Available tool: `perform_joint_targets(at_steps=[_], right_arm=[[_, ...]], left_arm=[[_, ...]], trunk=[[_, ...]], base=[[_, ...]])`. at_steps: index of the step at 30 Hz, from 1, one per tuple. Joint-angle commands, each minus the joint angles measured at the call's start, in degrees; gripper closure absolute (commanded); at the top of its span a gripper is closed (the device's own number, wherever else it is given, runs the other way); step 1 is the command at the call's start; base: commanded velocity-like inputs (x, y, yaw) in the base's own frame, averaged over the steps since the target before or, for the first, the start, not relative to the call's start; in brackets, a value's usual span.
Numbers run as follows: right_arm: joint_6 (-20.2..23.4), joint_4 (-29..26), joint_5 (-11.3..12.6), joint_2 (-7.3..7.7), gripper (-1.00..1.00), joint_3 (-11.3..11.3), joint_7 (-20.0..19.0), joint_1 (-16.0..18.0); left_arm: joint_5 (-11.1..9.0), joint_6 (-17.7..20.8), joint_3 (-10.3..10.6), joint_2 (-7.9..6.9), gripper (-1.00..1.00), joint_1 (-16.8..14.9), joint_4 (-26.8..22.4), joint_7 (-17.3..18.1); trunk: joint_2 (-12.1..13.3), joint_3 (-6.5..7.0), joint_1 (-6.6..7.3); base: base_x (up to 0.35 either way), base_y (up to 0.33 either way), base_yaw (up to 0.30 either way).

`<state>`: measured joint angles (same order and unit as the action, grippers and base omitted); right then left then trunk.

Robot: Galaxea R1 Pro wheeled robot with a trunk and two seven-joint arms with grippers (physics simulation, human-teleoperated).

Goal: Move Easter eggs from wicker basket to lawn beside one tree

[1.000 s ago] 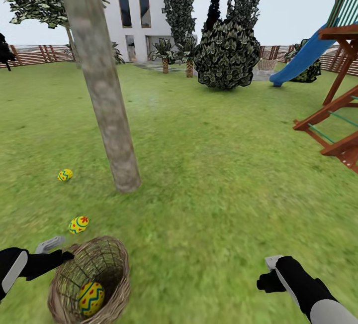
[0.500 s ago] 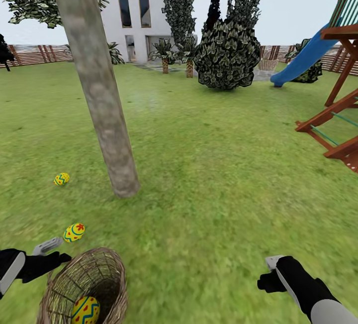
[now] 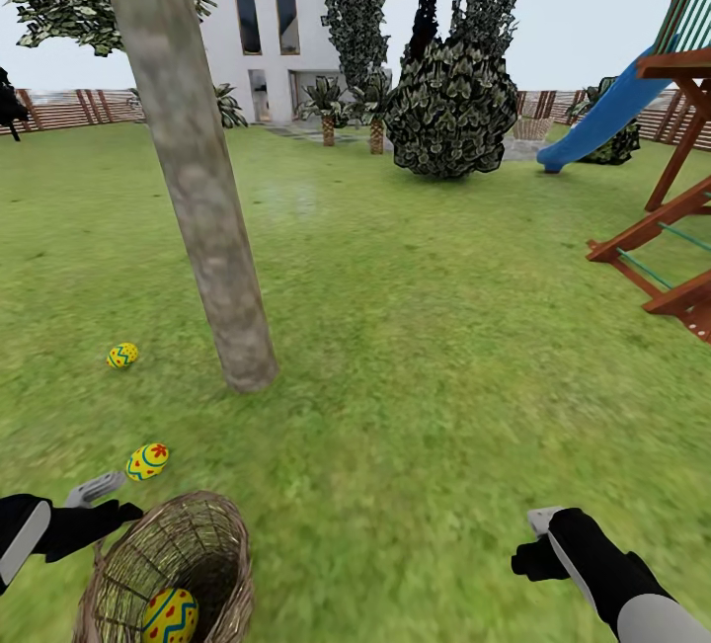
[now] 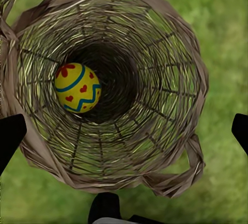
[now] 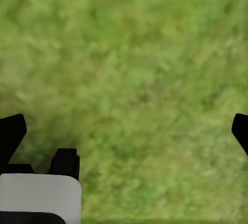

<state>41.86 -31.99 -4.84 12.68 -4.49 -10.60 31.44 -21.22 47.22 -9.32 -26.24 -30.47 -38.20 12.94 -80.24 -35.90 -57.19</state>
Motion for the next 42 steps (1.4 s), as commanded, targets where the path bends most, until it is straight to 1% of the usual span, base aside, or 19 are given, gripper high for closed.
perform_joint_targets(at_steps=[1, 3, 13, 21, 26, 28, 31, 36, 42], right_arm=[[0.2, -0.1, -0.5, 0.06, -1.0, -0.3, -0.4, 0.0], [0.2, -0.1, -0.5, 0.06, -1.0, -0.3, -0.4, 0.0], [0.2, -0.1, -0.5, 0.06, -1.0, -0.3, -0.4, 0.0], [0.2, -0.1, -0.5, 0.06, -1.0, -0.3, -0.4, 0.0], [0.2, -0.1, -0.5, 0.06, -1.0, -0.3, -0.4, 0.0], [0.2, -0.1, -0.5, 0.06, -1.0, -0.3, -0.4, 0.0], [0.2, -0.1, -0.5, -0.01, -1.0, -0.3, -0.4, 0.0], [0.2, -0.1, -0.5, -0.02, -1.0, -0.3, -0.4, 0.0], [0.2, -0.1, -0.5, -0.02, -1.0, -0.3, -0.4, 0.0]], left_arm=[[0.2, 0.3, -0.2, 0.01, -1.0, 0.0, 0.0, 0.3], [0.2, 0.3, -0.2, -0.02, -1.0, 0.0, 0.0, 0.3], [0.2, 0.3, -0.3, -0.02, -1.0, 0.0, 0.0, 0.2], [0.3, 0.1, -0.3, 0.27, -1.0, 0.0, 0.0, 0.1], [0.2, 0.2, -0.3, 0.37, -1.0, 0.0, 0.1, 0.2], [0.1, 0.1, -0.3, 0.38, -1.0, 0.0, 1.1, 0.2], [0.2, -0.2, -0.3, 0.58, -1.0, 0.0, 2.4, 0.2], [0.1, -0.3, -0.3, 1.14, -1.0, 0.0, 2.8, 0.2], [0.2, -0.2, -0.3, 1.12, -1.0, 0.0, 2.8, 0.2]], trunk=[[0.0, -0.05, 0.0], [0.0, -0.05, 0.0], [-4.0, -1.85, -2.2], [-7.2, -3.29, -3.95], [-9.3, -4.18, -5.05], [-10.1, -4.54, -5.49], [-10.1, -4.54, -5.49], [-10.1, -4.54, -5.49], [-10.1, -4.54, -5.49]], base=[[0.0, 0.0, 0.0], [0.0, 0.0, 0.0], [0.0, 0.0, 0.0], [0.004, 0.0, 0.0], [0.224, 0.052, 0.0], [0.306, 0.159, 0.0], [0.3, 0.172, 0.0], [0.268, 0.094, 0.0], [0.056, 0.016, 0.0]])
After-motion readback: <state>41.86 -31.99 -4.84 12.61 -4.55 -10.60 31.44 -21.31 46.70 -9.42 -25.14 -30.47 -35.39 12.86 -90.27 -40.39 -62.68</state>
